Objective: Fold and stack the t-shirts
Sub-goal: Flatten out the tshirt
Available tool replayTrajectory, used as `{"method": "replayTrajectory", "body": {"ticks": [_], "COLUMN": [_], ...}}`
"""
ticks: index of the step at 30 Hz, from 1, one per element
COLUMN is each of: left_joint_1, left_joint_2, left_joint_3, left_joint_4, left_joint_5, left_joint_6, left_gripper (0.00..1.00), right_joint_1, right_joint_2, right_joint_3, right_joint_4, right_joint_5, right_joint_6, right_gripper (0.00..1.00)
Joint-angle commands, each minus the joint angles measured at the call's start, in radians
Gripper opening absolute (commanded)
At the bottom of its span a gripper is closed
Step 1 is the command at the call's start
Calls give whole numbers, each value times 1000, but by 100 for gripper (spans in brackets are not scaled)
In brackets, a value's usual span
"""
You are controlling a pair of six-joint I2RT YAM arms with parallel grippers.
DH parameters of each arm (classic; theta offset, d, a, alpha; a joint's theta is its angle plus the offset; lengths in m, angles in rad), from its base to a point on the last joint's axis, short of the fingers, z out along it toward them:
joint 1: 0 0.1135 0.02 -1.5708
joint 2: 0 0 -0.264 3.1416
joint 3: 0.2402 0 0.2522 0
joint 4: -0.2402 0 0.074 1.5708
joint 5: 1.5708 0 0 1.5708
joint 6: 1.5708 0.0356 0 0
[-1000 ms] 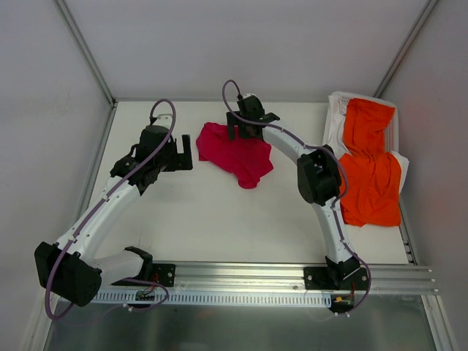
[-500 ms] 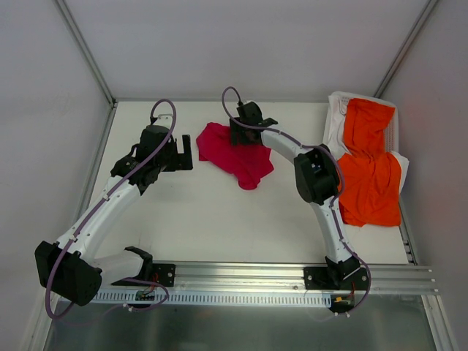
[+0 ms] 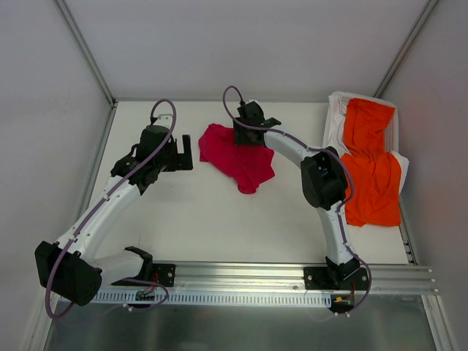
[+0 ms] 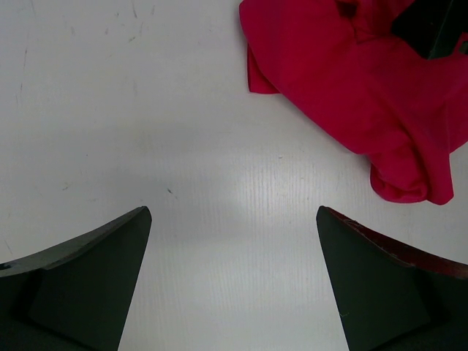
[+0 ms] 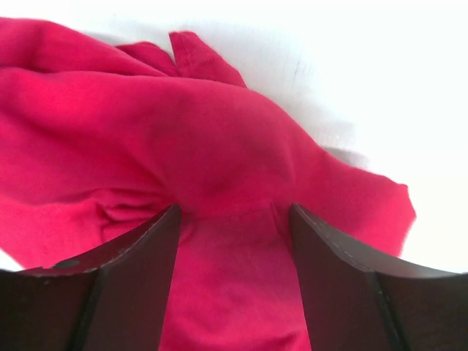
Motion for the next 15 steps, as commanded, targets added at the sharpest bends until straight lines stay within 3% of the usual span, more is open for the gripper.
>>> {"method": "replayTrajectory", "body": {"ticks": [1, 3, 5, 6, 10, 11, 12, 15], "left_joint_1": [-6, -6, -5, -6, -6, -6, -6, -6], "left_joint_2": [-7, -12, -15, -16, -35, -38, -39, -47], "left_joint_3": [16, 15, 15, 15, 10, 10, 9, 9], "left_joint_4": [25, 26, 23, 25, 25, 25, 25, 23], "left_joint_5": [23, 23, 24, 26, 27, 29, 32, 47], "left_joint_6": [15, 13, 12, 12, 10, 10, 9, 4], "left_gripper": [99, 99, 99, 99, 99, 99, 99, 99], "right_joint_1": [24, 37, 44, 47, 48, 48, 48, 48], "right_joint_2": [-120, -152, -179, -187, -207, -213, -221, -224], "right_joint_3": [-1, -10, -33, -42, -90, -118, -135, -189], "right_joint_4": [-46, -50, -47, -47, -43, -38, -17, 14], "right_joint_5": [71, 89, 98, 100, 95, 95, 95, 120], "right_joint_6": [-8, -11, -16, -14, 3, 9, 10, 4], "right_gripper": [64, 60, 50, 39, 29, 31, 47, 78]}}
